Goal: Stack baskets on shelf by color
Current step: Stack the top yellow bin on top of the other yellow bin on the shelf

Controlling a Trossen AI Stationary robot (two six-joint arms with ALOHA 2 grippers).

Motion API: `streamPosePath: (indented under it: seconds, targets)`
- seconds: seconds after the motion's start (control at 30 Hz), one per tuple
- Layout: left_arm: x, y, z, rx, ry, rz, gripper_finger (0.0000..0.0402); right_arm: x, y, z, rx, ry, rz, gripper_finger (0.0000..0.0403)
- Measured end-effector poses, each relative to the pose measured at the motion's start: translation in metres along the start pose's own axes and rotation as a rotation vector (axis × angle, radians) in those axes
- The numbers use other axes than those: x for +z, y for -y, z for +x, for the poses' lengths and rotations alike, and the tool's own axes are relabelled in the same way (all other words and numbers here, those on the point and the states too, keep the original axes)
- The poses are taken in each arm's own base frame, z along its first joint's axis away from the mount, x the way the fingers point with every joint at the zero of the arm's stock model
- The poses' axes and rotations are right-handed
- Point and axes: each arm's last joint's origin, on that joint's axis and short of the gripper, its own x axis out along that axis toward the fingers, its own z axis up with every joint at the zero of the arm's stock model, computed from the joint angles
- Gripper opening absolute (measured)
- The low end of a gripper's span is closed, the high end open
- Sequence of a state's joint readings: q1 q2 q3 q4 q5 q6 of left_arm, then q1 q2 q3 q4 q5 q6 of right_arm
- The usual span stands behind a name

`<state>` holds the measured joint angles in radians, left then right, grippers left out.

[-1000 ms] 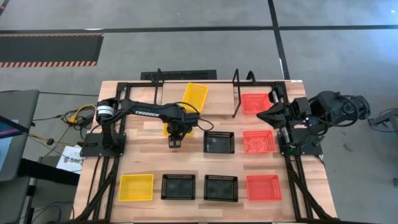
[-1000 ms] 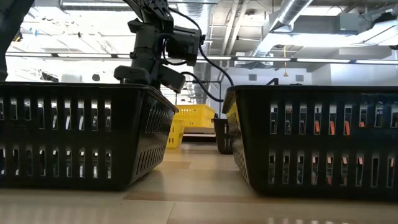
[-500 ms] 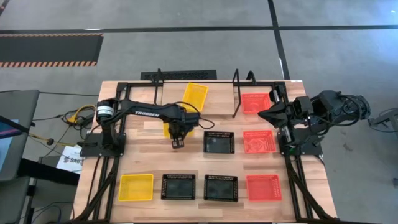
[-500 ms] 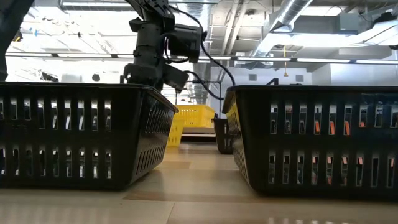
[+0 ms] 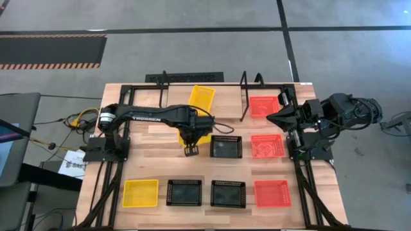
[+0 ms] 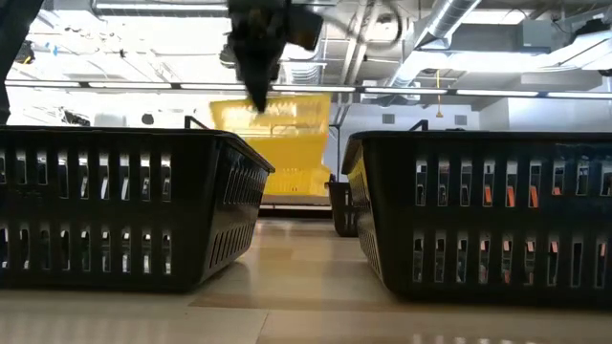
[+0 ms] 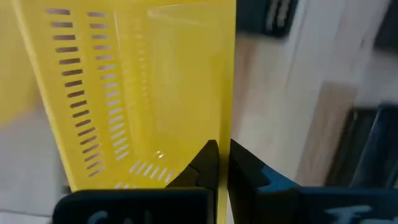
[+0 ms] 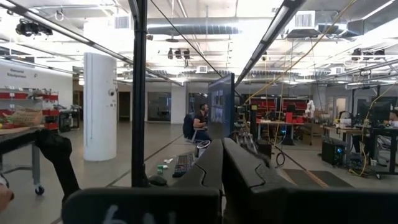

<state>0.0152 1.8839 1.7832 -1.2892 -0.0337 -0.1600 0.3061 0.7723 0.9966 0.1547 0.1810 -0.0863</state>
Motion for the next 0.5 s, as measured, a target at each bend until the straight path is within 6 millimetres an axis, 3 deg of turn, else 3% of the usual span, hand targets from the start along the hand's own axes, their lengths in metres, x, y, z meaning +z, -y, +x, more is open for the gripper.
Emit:
streamPosePath:
  seconds: [0.23,0.37,0.5]
  targets:
    - [0.02,-0.017,-0.057,0.173,0.264,-0.183,0.0,0.0,0.0,0.0,0.0,0.0,0.0,0.002]
    - [0.027,-0.041,-0.066,0.255,0.37,-0.398,0.0,0.0,0.0,0.0,0.0,0.0,0.0,0.0019]
    - [0.035,-0.063,-0.066,0.221,0.447,-0.56,0.0,0.0,0.0,0.0,0.0,0.0,0.0,0.0022]
